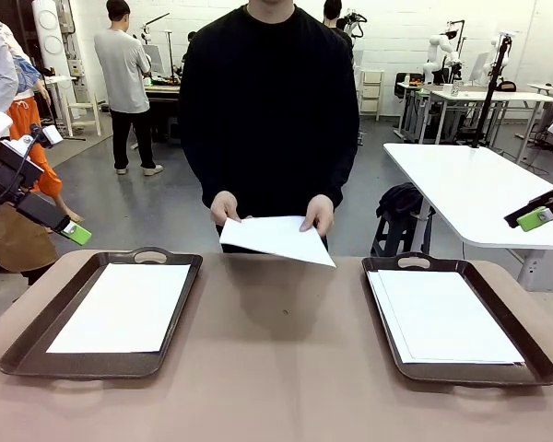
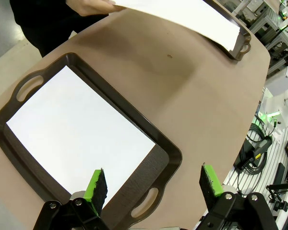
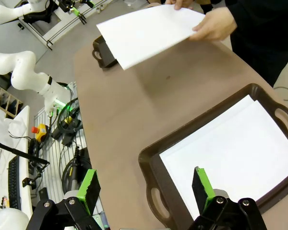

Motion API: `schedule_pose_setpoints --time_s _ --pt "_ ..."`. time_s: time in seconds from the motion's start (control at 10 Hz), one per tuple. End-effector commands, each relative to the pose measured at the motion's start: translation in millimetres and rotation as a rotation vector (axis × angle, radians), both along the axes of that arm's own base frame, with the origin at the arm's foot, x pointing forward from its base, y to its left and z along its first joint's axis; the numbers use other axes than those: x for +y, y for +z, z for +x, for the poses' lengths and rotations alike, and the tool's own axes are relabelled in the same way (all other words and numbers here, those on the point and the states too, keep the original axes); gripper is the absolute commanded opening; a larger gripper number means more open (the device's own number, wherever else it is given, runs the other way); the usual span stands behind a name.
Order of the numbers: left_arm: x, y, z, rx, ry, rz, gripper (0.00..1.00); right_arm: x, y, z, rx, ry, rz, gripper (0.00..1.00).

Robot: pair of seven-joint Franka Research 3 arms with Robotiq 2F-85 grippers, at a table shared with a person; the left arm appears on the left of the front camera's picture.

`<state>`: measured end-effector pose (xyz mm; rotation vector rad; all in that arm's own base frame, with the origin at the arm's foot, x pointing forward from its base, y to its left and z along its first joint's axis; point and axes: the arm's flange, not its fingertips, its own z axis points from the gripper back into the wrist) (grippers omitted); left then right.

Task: Sort the A4 documents.
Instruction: Receive the A4 Paper.

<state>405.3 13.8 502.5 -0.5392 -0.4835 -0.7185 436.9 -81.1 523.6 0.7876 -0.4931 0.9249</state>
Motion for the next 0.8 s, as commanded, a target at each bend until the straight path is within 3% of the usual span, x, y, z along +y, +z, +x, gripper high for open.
schedule_pose_setpoints --time_s 0.0,0.7 --pt "0.5 0.3 0.1 -0.003 -0.003 0.000 1.00 0.5 0.6 -0.2 -0.005 0.004 -0.001 1.00" --pt "0.5 0.3 0.1 -0.003 -0.003 0.000 1.00 0.5 0.6 -0.2 -0.005 0.004 -0.001 1.00"
